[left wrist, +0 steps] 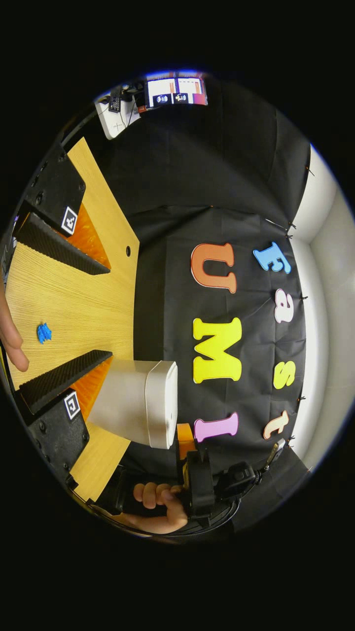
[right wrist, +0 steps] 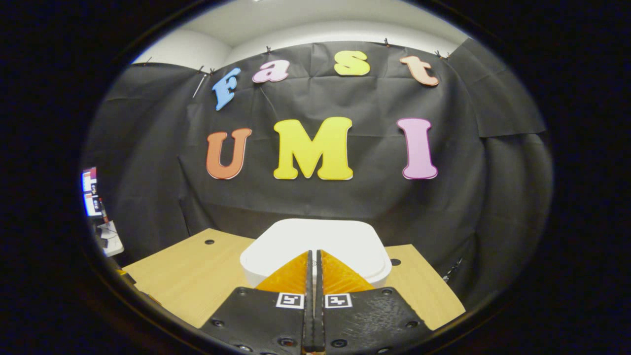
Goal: Press the lid of the desktop garbage bin to open it, pick up the crumpled paper on the desktop and throw it into the bin, then pick up the pop can on the desktop and drop it into the bin, and finally close the garbage bin lid.
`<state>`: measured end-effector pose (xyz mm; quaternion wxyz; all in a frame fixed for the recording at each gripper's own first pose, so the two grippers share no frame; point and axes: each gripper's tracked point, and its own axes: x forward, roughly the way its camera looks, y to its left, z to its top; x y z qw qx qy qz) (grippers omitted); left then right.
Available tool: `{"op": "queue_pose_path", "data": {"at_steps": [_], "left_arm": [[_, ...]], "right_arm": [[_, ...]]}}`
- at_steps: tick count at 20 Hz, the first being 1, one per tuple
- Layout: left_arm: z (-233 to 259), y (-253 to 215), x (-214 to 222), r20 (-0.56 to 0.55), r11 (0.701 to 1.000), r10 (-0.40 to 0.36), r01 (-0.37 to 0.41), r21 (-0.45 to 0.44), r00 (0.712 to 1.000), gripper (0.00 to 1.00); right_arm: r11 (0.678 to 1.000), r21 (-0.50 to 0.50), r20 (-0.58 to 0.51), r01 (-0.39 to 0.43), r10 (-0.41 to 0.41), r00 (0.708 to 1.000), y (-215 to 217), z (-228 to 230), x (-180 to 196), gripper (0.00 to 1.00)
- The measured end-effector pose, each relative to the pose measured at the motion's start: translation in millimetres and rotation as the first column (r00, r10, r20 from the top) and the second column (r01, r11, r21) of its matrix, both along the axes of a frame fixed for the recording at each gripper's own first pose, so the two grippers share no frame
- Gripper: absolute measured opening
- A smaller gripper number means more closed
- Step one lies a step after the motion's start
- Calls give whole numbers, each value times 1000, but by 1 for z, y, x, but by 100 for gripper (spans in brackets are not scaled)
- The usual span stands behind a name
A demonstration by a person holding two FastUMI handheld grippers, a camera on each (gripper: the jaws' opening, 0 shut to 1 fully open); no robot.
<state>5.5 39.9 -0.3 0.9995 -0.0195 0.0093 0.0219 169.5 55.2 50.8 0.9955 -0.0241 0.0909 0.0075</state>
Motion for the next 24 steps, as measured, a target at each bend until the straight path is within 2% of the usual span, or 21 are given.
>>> {"op": "queue_pose_path", "data": {"at_steps": [2,3,5,7,9,10,11,15,20,23,24], "left_arm": [[1,2,1,0,1000,4,-4,-6,1000,99],[2,2,2,1,1000,3,-3,-6,1000,99],[3,4,2,7,1000,11,-11,-8,1000,99],[1,6,4,5,1000,10,-10,-15,1000,99],[-1,6,6,-5,1000,8,-8,-25,1000,99],[-2,3,6,-7,1000,0,0,-28,1000,99],[-3,2,6,-10,1000,-5,5,-30,1000,99],[-5,6,9,-18,1000,6,-6,-28,1000,99],[-9,3,11,-31,999,-7,6,-34,1000,99],[-10,3,13,-31,999,-11,10,-32,999,99],[-11,2,13,-35,999,-15,14,-31,999,99]], "right_arm": [[1000,21,-74,-20,22,997,11,-18,6,1],[1000,14,-78,-26,27,997,9,-18,7,3],[999,37,-98,-3,7,995,5,-22,12,1],[998,54,-110,-14,20,994,5,-26,10,1],[992,124,-83,-19,30,996,5,-21,11,1],[992,125,-70,-24,33,997,4,-18,9,5],[992,127,-36,-22,26,999,4,-12,8,1],[997,71,41,15,-17,999,-1,-3,-8,1],[995,102,27,-1,-2,1000,0,-8,-28,1],[996,88,52,7,-12,999,-8,-7,-45,3],[995,98,61,8,-14,998,-10,-6,-53,1]]}}
